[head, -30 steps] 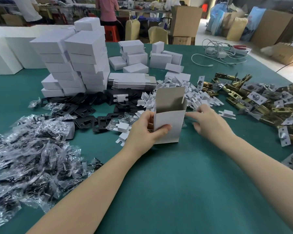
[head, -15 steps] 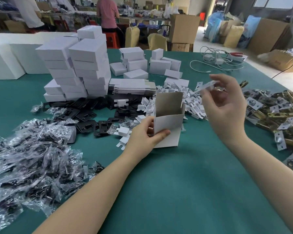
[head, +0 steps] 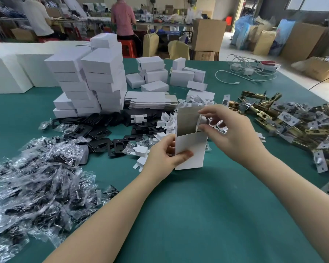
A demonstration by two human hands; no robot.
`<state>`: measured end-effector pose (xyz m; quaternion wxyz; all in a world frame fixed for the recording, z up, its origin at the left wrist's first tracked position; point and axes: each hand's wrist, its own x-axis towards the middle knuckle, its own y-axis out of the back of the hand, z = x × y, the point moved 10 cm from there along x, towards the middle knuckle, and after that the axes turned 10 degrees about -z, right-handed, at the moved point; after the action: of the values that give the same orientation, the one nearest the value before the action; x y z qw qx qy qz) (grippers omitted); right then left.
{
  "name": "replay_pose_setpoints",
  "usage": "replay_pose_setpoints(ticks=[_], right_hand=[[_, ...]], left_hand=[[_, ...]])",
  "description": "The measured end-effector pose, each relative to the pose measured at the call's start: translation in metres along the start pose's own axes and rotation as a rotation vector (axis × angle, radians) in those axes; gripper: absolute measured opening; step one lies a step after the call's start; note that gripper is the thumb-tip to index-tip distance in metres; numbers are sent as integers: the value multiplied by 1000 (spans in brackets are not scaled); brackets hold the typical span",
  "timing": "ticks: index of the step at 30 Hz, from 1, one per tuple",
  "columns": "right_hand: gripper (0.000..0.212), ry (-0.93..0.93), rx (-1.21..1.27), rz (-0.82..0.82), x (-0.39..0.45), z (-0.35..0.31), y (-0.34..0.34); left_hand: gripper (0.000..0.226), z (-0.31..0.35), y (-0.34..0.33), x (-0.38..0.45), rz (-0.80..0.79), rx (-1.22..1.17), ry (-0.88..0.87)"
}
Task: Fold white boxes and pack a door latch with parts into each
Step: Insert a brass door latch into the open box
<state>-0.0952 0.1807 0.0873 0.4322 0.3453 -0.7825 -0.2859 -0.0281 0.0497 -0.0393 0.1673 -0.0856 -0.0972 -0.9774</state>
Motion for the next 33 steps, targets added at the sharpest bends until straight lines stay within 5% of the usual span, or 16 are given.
replay_pose_setpoints(ticks=[5, 16, 19, 23, 26, 33], right_hand=[[25, -106, 76, -106, 7, 10, 4], [14, 0, -198, -264, 8, -10, 4], [25, -22, -337, -290, 1, -6, -6], [53, -113, -66, -23, -15, 10, -9], [79, -337, 320, -3, -34, 46, -48], [40, -404, 401, -44, -60, 70, -88]], left_hand=[[40, 1, -1, -1, -13, -25, 2], [40, 2, -1, -1, -26, -72, 10], [40, 0, -1, -2, -14, -77, 15], [42, 1, -1, -1, -15, -42, 12], [50, 8, 0, -6, 32, -80, -30], [17, 79, 55, -14, 442, -27, -305]])
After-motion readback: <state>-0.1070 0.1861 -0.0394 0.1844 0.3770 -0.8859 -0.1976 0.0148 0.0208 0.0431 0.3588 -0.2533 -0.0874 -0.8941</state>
